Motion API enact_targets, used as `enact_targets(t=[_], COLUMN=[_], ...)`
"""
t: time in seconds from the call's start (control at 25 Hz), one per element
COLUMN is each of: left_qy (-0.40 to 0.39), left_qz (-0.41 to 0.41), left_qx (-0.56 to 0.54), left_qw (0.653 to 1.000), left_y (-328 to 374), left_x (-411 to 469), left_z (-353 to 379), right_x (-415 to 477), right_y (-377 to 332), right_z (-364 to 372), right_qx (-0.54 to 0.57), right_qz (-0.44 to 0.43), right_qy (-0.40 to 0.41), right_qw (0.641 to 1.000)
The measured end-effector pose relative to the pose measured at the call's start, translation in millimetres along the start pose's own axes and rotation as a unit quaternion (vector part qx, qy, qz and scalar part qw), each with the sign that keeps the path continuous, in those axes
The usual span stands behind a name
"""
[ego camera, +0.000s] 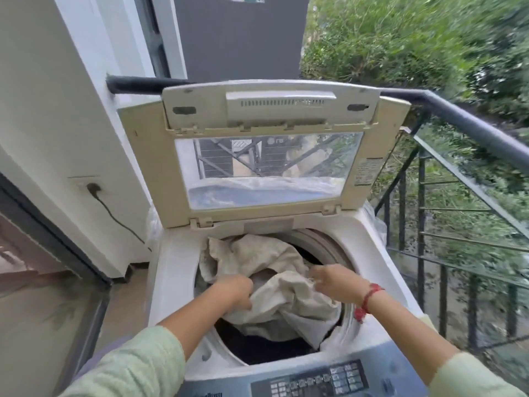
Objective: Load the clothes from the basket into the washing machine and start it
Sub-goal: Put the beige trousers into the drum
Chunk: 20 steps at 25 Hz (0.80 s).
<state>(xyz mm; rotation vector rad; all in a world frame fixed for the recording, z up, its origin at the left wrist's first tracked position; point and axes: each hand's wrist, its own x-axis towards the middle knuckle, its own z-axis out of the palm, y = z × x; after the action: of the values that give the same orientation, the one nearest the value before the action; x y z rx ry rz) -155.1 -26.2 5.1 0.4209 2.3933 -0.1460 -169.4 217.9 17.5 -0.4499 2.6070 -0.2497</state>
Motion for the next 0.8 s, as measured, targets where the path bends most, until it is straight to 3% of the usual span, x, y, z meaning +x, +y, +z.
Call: enact_targets(t=[0.08,0.16,0.2,0.24,0.36,0.52,0.68,0.8], left_qy=[0.126,0.258,0.277,0.255,0.074,-0.105,-0.162,-0.147], left_qz=[-0.031,-0.052,-0.053,-0.057,-0.106,-0.176,-0.217,-0.176], left_qx=[-0.052,-0.092,-0.118,-0.142,-0.164,-0.2,-0.216,-0.222], left_qw=[0.99,0.96,0.952,0.955,0.978,0.958,0.938,0.948], left_y=[2,6,10,14,21,27,29,12], left_x=[12,30,42,52,90,120,153,176], left_z=[-3,-5,-6,-6,23,94,120,115], right_x=[25,53,66,79,111,128,142,161], right_y=[3,1,0,2,13,6,1,16], right_z=[2,12,20,31,69,119,142,119], right_qx=[-0.082,-0.137,-0.147,-0.142,-0.103,-0.049,-0.06,-0.088], right_qz=[-0.004,-0.001,0.002,0.011,0.062,0.105,0.098,0.051], right_qy=[0.08,0.014,-0.034,-0.07,-0.196,-0.295,-0.314,-0.298], right_qw=[0.993,0.991,0.989,0.987,0.973,0.948,0.942,0.949])
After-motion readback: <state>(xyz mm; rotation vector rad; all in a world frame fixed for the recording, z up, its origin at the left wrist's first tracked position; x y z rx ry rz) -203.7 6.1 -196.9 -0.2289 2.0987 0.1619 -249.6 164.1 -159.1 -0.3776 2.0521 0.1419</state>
